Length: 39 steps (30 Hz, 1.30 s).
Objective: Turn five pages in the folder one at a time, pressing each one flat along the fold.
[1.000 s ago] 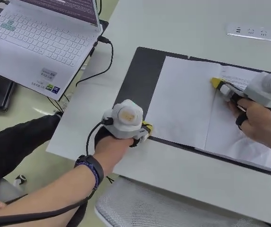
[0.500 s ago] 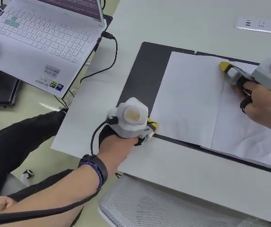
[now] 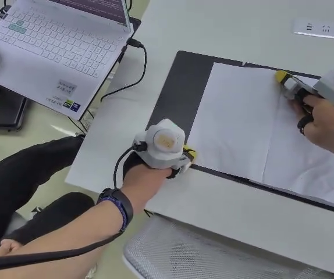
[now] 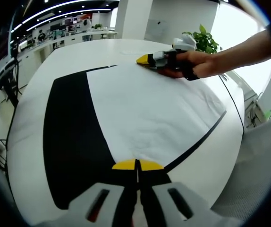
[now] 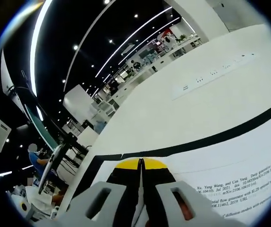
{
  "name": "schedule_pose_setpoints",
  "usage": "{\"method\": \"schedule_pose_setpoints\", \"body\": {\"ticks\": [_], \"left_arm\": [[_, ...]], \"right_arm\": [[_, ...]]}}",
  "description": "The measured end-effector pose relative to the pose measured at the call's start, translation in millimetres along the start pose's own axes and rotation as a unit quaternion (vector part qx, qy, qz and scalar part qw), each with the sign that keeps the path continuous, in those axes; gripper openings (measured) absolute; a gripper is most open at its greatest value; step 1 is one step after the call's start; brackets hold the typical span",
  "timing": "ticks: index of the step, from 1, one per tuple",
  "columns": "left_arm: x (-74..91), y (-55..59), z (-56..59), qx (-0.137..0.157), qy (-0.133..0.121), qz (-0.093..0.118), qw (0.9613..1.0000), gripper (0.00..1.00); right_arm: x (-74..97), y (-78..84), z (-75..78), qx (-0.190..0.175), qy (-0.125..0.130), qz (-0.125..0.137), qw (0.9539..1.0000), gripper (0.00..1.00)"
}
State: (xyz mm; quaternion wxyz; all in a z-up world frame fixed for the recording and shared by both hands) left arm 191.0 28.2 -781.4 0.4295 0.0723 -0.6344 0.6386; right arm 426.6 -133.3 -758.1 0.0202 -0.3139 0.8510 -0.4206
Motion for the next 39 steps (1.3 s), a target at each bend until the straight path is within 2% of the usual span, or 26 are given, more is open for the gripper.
{"method": "schedule_pose_setpoints", "body": {"ticks": [3,6,8,12,14,20,24,30,39], "left_arm": [[0.0,0.0,0.1,-0.003,0.001,0.000,1.0000,0.00],[0.3,-0.1,0.4,-0.005,0.003,0.000,1.0000,0.00],[0.4,-0.1,0.4,-0.007,0.005,0.000,1.0000,0.00],[0.7,-0.1,0.4,-0.007,0.006,0.000,1.0000,0.00],[1.0,-0.2,0.7,-0.008,0.006,0.000,1.0000,0.00],[2.2,-0.5,1.5,-0.010,0.007,0.000,0.9999,0.00],[2.5,-0.4,1.5,-0.010,0.007,0.001,0.9999,0.00],[2.4,0.1,1.3,-0.010,0.006,0.005,0.9999,0.00],[2.4,0.0,1.1,-0.009,0.012,0.004,0.9999,0.00]], "right_arm": [[5.2,3.8,-5.9,0.007,-0.010,-0.008,0.9999,0.00],[6.3,6.3,-3.3,0.009,-0.017,-0.013,0.9997,0.00],[11.1,8.2,-6.7,0.008,-0.020,-0.014,0.9997,0.00],[15.8,13.7,-5.9,0.005,-0.030,-0.016,0.9994,0.00],[16.9,15.4,-0.5,0.000,-0.035,-0.015,0.9993,0.00],[39.6,27.2,-25.4,0.001,-0.056,-0.029,0.9980,0.00],[43.2,33.2,-18.4,0.001,-0.069,-0.028,0.9972,0.00],[59.1,41.0,-29.1,-0.003,-0.076,-0.025,0.9968,0.00],[81.0,57.0,-41.9,0.007,-0.101,-0.042,0.9940,0.00]]}}
Point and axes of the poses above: the centre of the closed fingertips' face, and the gripper's own axes: x roughly backward along the fingers, z roughly to its right, y roughly out of its underside, the point moved 2 cm from there along x, roughly backward along the fingers, and after that the axes turned 8 degrees about z, right-handed, at the moved point
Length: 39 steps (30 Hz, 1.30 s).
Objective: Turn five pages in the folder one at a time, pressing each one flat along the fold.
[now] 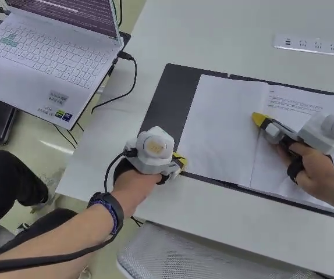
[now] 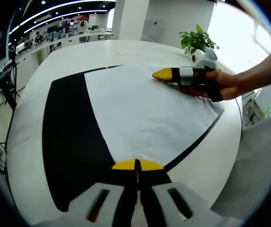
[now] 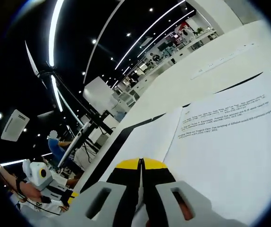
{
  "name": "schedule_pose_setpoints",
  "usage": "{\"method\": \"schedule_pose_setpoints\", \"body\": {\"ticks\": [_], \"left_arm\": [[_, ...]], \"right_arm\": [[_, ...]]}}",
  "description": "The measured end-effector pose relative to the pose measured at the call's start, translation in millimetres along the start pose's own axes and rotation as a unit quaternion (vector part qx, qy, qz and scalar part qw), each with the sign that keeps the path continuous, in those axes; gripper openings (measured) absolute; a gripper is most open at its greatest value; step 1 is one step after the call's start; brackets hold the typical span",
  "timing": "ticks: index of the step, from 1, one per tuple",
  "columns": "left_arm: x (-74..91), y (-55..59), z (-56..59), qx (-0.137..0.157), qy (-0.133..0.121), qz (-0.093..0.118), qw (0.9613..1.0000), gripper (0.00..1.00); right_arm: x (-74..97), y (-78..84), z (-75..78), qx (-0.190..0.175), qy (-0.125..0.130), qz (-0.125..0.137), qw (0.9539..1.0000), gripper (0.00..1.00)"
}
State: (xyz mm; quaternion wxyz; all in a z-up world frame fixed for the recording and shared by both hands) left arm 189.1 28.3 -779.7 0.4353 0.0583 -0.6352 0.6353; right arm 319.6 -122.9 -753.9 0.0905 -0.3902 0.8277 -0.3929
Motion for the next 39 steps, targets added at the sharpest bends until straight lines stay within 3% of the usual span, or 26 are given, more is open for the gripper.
{"method": "schedule_pose_setpoints", "body": {"ticks": [6,26,39], "left_arm": [[0.8,-0.5,0.6,0.001,0.001,0.001,1.0000,0.00],[-0.2,-0.1,-0.3,-0.004,-0.001,0.005,1.0000,0.00],[0.1,0.4,0.2,-0.008,0.002,0.006,1.0000,0.00]], "right_arm": [[11.2,7.8,-7.1,-0.002,-0.007,-0.004,1.0000,0.00],[50.3,49.9,-39.8,0.012,-0.045,-0.057,0.9973,0.00],[74.2,74.1,-56.9,0.002,-0.061,-0.080,0.9950,0.00]]}}
Point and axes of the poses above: the centre of the closed fingertips' face, and the gripper's own axes: x roughly backward along the fingers, z roughly to its right, y roughly out of its underside, the point moved 2 cm from there along x, roughly backward along the fingers, and after that the axes turned 8 degrees about z, right-handed, at the moved point
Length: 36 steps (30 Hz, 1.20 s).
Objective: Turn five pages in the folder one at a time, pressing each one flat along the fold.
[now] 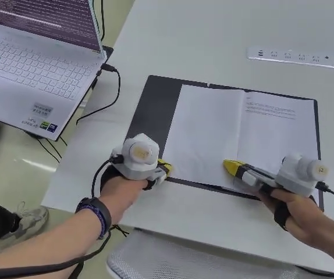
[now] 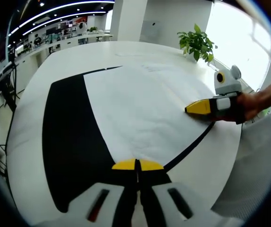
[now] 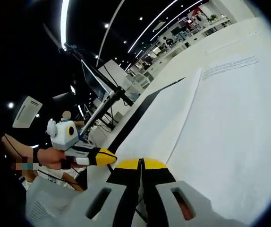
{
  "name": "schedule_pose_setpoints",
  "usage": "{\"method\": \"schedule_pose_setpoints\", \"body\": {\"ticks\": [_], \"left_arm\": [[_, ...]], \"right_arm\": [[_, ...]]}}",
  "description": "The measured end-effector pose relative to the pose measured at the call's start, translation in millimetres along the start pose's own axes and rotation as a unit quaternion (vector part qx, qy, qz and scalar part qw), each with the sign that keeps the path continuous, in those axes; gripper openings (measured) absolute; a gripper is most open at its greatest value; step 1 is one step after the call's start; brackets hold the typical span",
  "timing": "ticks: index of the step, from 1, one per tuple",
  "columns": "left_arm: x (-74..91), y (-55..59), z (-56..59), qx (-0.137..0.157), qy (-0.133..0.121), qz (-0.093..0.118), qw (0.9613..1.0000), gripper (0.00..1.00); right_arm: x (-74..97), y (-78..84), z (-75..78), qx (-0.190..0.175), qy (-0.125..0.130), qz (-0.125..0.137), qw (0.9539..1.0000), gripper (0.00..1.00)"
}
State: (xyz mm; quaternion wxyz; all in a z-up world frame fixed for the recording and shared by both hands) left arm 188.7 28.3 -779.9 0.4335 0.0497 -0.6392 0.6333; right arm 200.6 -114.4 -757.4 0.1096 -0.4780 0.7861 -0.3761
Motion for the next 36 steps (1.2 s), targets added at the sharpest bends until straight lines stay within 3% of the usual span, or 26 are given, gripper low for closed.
{"method": "schedule_pose_setpoints", "body": {"ticks": [14,25,30,36], "left_arm": [[0.5,0.5,0.1,0.001,0.001,0.001,1.0000,0.00],[0.4,0.9,1.0,-0.010,-0.002,0.003,0.9999,0.00],[0.1,-0.1,-0.5,0.004,-0.002,0.001,1.0000,0.00],[0.0,-0.2,0.0,0.000,0.004,-0.004,1.0000,0.00]], "right_arm": [[14.2,16.0,1.1,-0.009,-0.007,-0.009,0.9999,0.00],[13.5,18.0,7.9,-0.020,0.002,-0.018,0.9996,0.00],[13.2,18.3,5.7,-0.022,0.005,-0.026,0.9994,0.00],[13.9,19.5,6.5,-0.027,0.015,-0.030,0.9991,0.00]]}}
Point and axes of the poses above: the centre of the closed fingertips' face, and the gripper's own axes: x roughly backward along the fingers, z roughly to its right, y roughly out of its underside, the point moved 2 cm from there along x, roughly backward along the fingers, and after that the axes turned 8 degrees about z, right-handed, at the moved point
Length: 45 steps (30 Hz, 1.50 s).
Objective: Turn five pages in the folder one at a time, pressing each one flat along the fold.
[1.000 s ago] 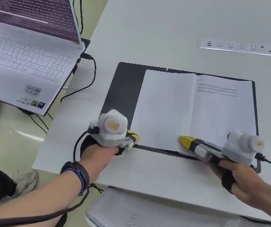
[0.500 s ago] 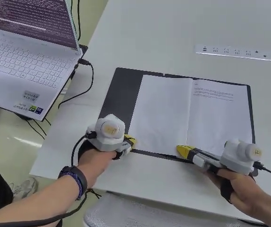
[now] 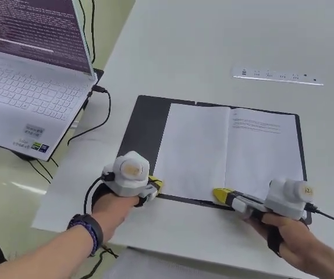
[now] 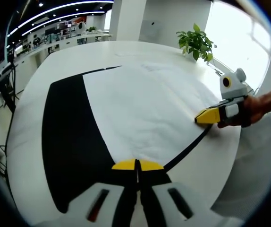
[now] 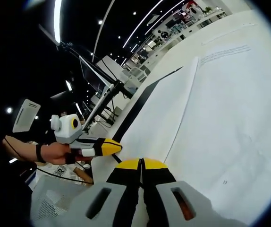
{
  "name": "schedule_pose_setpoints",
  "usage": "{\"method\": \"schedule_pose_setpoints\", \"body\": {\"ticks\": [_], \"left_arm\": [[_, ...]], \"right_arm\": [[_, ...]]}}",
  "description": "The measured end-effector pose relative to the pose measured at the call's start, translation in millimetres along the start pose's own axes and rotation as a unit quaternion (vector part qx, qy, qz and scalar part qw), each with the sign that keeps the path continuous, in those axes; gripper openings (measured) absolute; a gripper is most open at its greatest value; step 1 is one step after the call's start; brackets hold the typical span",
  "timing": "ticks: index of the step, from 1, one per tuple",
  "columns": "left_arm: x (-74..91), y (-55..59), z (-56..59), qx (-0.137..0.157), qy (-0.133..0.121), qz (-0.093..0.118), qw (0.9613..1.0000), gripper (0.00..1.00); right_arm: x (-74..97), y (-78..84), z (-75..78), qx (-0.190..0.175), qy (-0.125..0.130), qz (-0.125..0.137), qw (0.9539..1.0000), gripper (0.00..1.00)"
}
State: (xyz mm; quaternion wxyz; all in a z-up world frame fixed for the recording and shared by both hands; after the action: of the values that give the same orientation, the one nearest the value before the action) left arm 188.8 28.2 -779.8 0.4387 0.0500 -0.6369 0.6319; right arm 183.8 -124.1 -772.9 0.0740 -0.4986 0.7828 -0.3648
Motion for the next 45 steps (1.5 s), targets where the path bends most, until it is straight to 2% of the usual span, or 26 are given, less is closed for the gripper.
{"method": "schedule_pose_setpoints", "body": {"ticks": [2,6,10,12,14,17,20,23,28,34,37,41,45], "left_arm": [[0.1,-0.4,-0.6,0.007,0.003,-0.003,1.0000,0.00],[1.4,-0.3,3.5,0.018,0.008,-0.005,0.9998,0.01],[0.9,-0.1,5.9,0.025,0.013,-0.008,0.9996,0.05],[-0.2,-0.8,6.9,0.029,0.014,-0.013,0.9994,0.07],[0.2,-1.9,11.5,0.030,0.018,-0.013,0.9993,0.11],[0.5,-4.3,20.5,0.031,0.024,-0.017,0.9991,0.21],[0.8,-5.5,26.4,0.027,0.024,-0.020,0.9991,0.28],[4.9,-9.8,31.0,0.031,0.018,-0.014,0.9992,0.34],[14.9,-24.8,41.7,0.045,0.010,0.014,0.9989,0.40],[24.3,-41.8,44.4,0.040,-0.003,0.038,0.9984,0.45],[29.6,-49.1,46.8,0.030,-0.006,0.047,0.9985,0.48],[40.3,-59.6,49.5,0.027,-0.010,0.054,0.9981,0.51],[51.8,-73.9,50.8,0.018,-0.016,0.068,0.9974,0.54]], "right_arm": [[0.8,0.6,-1.2,-0.002,0.000,-0.005,1.0000,0.00],[5.3,-1.0,-5.0,-0.031,-0.004,-0.002,0.9995,0.08],[12.7,-4.8,-7.6,-0.023,0.005,0.000,0.9997,0.14],[16.3,-8.6,-8.1,-0.019,0.009,0.004,0.9998,0.20],[19.2,-11.9,-8.5,-0.016,0.011,0.008,0.9998,0.24],[25.2,-13.2,-6.0,0.002,0.017,-0.004,0.9998,0.31],[32.0,-16.8,-5.0,0.010,0.023,-0.004,0.9997,0.33],[38.4,-23.0,-4.3,0.016,0.027,0.006,0.9995,0.36],[55.2,-35.0,-4.7,0.043,0.045,0.019,0.9979,0.44],[75.8,-50.9,0.1,0.064,0.065,0.043,0.9949,0.49],[89.1,-60.2,1.6,0.080,0.080,0.055,0.9921,0.51],[106.1,-75.2,0.9,0.088,0.096,0.085,0.9879,0.61],[123.0,-84.2,-1.1,0.103,0.108,0.096,0.9841,0.61]]}}
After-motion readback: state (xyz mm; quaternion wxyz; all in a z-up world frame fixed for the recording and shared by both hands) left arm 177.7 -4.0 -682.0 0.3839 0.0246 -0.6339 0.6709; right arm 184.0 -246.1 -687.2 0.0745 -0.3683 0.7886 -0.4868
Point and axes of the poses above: the centre of the closed fingertips' face, and the gripper's own axes: x roughly backward along the fingers, z roughly to its right, y roughly out of its underside, the point moved 2 cm from there along x, roughly backward along the fingers, and after that the axes turned 8 degrees about z, right-handed, at the moved point
